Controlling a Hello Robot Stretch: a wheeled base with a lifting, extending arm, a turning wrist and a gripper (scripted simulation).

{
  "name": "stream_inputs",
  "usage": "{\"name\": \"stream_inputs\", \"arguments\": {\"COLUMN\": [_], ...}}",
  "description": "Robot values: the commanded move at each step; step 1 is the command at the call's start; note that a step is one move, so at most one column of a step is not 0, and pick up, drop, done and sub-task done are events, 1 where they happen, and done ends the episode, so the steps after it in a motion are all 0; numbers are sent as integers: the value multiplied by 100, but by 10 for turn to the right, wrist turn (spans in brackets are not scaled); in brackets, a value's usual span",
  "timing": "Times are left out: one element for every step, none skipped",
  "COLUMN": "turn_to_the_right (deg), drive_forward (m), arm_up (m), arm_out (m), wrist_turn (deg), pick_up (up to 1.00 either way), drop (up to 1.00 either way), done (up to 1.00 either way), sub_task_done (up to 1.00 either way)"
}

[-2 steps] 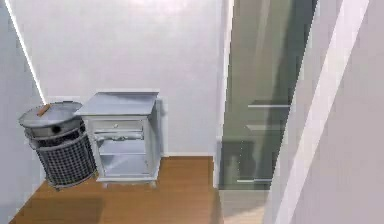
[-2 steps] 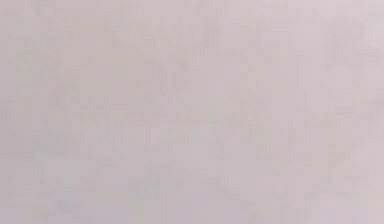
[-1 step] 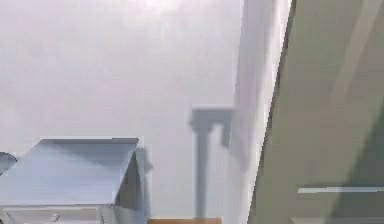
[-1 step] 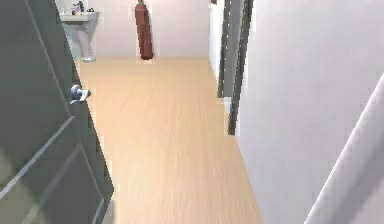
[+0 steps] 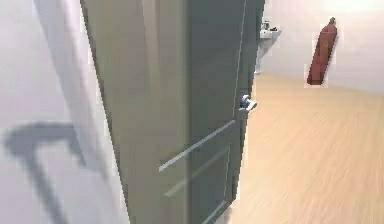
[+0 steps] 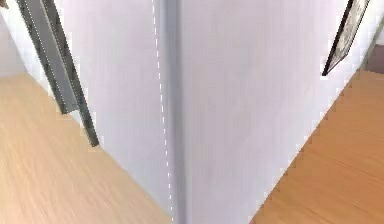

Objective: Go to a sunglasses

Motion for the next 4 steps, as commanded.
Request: {"name": "stream_inputs", "arguments": {"turn_to_the_right": [390,0,30,0], "drive_forward": [0,55,0,100], "arm_up": [0,0,0,0], "arm_out": [0,0,0,0], "wrist_turn": [0,0,0,0], "pick_up": [0,0,0,0], "drop": [0,0,0,0], "done": [0,0,0,0], "sub_task_done": [0,0,0,0]}}
